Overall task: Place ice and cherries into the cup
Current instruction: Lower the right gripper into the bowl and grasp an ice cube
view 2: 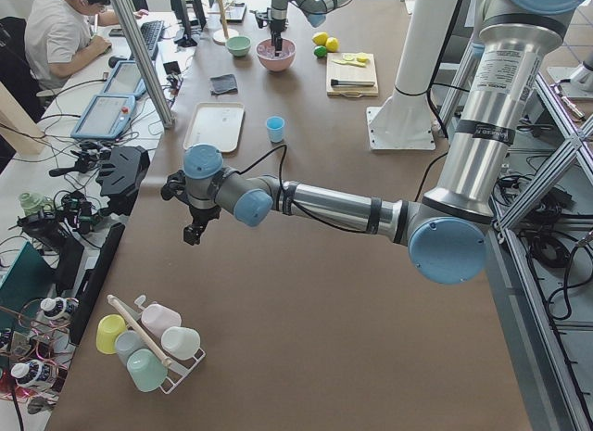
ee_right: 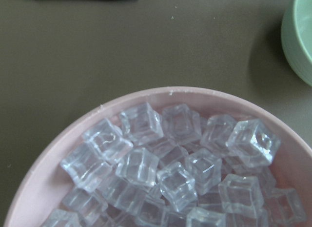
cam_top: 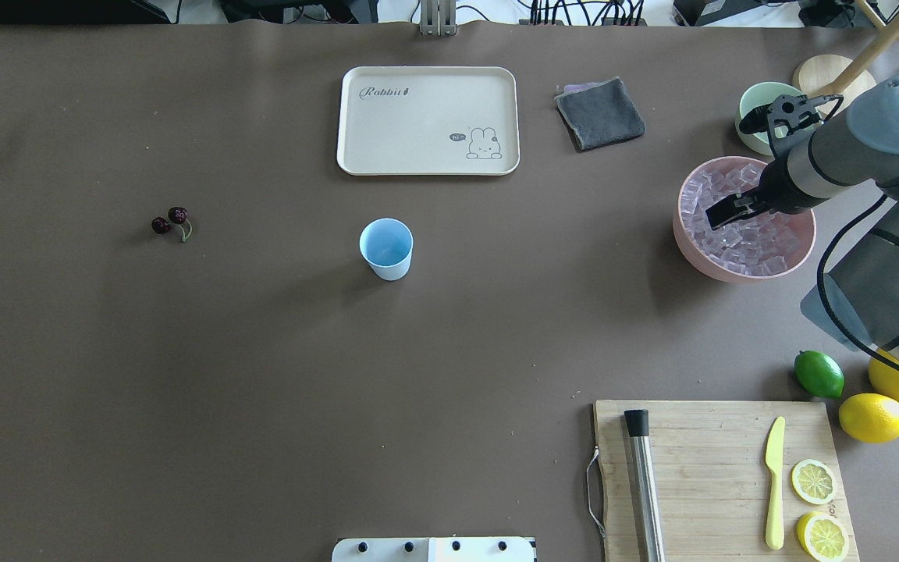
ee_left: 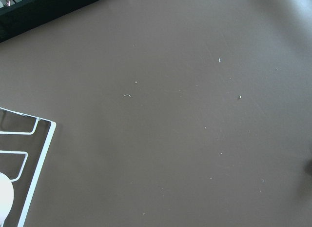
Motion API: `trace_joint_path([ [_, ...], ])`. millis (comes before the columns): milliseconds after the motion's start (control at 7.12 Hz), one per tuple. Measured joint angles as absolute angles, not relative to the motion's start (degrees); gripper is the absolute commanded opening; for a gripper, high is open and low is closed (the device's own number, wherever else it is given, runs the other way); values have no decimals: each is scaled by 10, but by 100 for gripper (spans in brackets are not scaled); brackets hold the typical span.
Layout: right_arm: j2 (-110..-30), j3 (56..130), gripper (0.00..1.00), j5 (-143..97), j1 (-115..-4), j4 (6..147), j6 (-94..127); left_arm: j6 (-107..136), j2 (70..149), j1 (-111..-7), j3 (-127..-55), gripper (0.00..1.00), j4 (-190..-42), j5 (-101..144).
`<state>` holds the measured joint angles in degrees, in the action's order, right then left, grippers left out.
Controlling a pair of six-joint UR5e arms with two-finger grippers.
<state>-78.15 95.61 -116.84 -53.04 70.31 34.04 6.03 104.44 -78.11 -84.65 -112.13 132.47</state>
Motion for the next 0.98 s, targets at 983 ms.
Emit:
trace_joint_path([
  [983, -812, 970, 99, -1166, -523, 695, 310, 81, 1043, -773, -845, 98, -1131, 1325],
])
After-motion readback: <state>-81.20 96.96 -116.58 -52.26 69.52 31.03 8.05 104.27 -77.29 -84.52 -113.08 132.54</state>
